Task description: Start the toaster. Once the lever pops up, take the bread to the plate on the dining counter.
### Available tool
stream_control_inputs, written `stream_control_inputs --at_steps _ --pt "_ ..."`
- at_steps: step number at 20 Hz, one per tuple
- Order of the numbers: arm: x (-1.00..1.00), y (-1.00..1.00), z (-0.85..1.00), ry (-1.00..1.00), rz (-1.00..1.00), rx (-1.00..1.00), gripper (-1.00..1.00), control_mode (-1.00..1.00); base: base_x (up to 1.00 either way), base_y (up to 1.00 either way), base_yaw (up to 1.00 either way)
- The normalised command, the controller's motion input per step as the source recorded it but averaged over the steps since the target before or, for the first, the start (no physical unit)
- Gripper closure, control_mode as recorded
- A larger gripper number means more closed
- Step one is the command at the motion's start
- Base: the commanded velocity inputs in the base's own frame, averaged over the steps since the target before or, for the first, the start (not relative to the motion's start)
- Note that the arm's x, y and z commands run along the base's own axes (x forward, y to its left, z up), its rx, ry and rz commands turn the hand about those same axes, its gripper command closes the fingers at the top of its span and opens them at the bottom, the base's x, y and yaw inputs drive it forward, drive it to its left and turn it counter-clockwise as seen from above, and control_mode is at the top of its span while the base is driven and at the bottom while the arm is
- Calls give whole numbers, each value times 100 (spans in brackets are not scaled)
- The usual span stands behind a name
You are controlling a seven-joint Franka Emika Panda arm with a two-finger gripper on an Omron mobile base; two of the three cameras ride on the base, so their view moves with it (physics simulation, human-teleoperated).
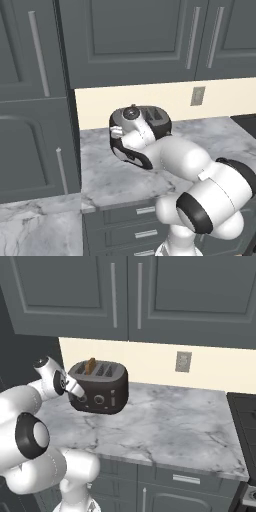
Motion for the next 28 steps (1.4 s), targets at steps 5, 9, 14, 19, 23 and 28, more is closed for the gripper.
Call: stream_control_inputs --at_steps 5,9,14,19,23,28 --pt "0 0 -20 0 0 0 -100 -100 0 0 0" --pt "0 0 -14 0 0 0 -100 -100 0 0 0" --pt "0 0 -17 0 0 0 -100 -100 0 0 0" --pt "0 0 -15 0 0 0 -100 -100 0 0 0" --pt "0 0 -17 0 0 0 -100 -100 0 0 0" --pt "0 0 -17 0 0 0 -100 -100 0 0 0"
